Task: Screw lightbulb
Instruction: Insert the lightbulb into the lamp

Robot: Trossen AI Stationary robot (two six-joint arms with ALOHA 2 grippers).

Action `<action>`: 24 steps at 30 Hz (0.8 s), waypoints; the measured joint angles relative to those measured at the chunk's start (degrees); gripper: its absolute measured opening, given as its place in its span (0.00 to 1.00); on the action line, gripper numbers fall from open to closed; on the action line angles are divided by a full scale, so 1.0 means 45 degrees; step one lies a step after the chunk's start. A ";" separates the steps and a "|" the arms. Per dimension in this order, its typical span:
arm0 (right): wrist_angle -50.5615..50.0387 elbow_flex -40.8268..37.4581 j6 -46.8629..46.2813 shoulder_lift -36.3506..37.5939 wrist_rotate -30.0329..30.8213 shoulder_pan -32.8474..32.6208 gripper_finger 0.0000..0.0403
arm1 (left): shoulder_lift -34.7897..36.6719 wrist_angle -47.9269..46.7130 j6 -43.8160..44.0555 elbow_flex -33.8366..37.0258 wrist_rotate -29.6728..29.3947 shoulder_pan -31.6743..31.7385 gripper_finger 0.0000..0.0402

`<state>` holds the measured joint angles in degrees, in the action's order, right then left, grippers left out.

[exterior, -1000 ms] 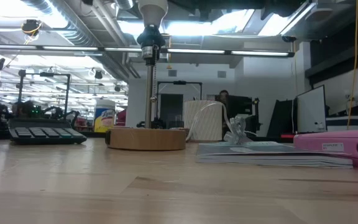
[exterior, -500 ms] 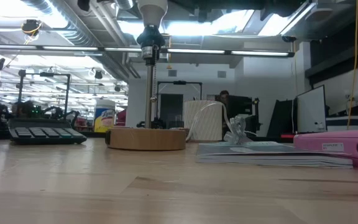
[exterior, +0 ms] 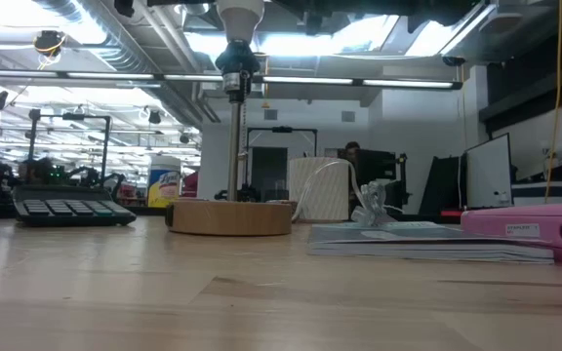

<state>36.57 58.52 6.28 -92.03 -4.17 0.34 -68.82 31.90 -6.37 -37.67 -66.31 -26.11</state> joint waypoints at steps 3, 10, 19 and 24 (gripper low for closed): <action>-0.0013 0.0000 -0.0121 -0.0005 -0.0004 0.0000 0.15 | 0.0000 0.0031 -0.0073 0.0000 -0.0011 0.0129 0.00; -0.0032 -0.0005 -0.0150 -0.0024 -0.0096 -0.0010 0.15 | 0.0010 0.0074 -0.0093 -0.0010 0.0005 0.0717 0.00; 0.0132 -0.0019 -0.0150 -0.0039 -0.0223 -0.0010 0.15 | 0.0019 0.0570 -0.0827 -0.0010 0.0011 0.1098 0.00; 0.0348 -0.0036 -0.0126 -0.0044 -0.0218 -0.0010 0.15 | 0.0044 0.2739 -0.2758 -0.0014 0.0016 0.0998 0.00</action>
<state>38.14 58.36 5.72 -92.23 -5.15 0.30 -68.62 44.22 -18.78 -37.73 -66.24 -21.62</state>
